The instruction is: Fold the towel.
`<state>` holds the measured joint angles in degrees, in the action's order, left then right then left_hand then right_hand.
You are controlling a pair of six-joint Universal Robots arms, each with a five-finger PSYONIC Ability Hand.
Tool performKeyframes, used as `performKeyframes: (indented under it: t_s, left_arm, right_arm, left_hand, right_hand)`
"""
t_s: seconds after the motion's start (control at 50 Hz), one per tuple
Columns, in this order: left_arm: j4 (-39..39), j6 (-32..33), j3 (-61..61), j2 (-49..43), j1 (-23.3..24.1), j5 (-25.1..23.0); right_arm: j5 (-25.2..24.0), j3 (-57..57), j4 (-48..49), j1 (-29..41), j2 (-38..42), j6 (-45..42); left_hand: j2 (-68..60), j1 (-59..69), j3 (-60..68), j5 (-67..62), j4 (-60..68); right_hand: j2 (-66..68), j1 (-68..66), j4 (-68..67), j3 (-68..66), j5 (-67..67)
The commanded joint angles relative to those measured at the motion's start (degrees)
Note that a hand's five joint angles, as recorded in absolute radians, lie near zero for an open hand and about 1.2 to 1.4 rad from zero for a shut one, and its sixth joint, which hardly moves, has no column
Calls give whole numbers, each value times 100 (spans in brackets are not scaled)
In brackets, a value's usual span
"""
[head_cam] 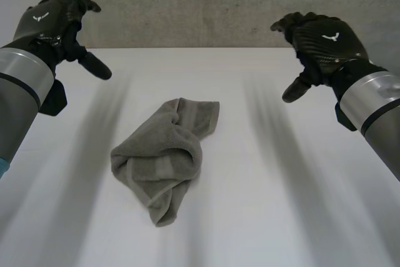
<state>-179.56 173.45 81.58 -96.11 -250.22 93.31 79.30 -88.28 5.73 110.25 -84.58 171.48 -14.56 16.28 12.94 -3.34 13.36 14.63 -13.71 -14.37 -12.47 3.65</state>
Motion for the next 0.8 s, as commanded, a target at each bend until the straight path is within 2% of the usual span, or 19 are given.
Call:
performKeyframes:
  t_s: [0.02, 0.48, 0.62, 0.66, 0.72, 0.76, 0.8]
  left_arm:
    - [675, 5, -178, -171, -10, 29]
    - [712, 5, -90, -171, 25, -6]
    - [685, 13, 33, -224, 358, -41]
    - [650, 13, 95, -250, 465, -32]
    - [483, 22, 200, -505, 658, -23]
    - [369, 22, 262, -672, 746, -23]
    - [150, 31, 358, -952, 930, -15]
  right_arm:
    - [252, 47, 34, -197, 117, 140]
    - [288, 100, 25, -329, 161, 237]
    - [6, 47, 43, -259, 372, 70]
    - [-335, 48, -1, -215, 765, -201]
    - [-547, 30, -36, -180, 934, -361]
    - [-915, -23, 16, -127, 1319, -597]
    - [-1021, -40, 42, -127, 1539, -607]
  left_hand:
    - [334, -506, -294, 211, -336]
    - [234, -406, -294, 111, -336]
    - [132, -304, -294, 9, -336]
    - [132, -304, -294, 9, -336]
    - [149, -321, -294, 26, -336]
    - [166, -338, -294, 43, -336]
    - [233, -405, -294, 110, -336]
  right_hand:
    - [-463, 371, 437, 247, -365]
    - [-463, 371, 437, 247, -365]
    - [-463, 371, 437, 247, -365]
    - [-463, 371, 437, 247, -365]
    - [-463, 371, 437, 247, -365]
    - [-463, 371, 437, 247, -365]
    - [-463, 371, 437, 247, -365]
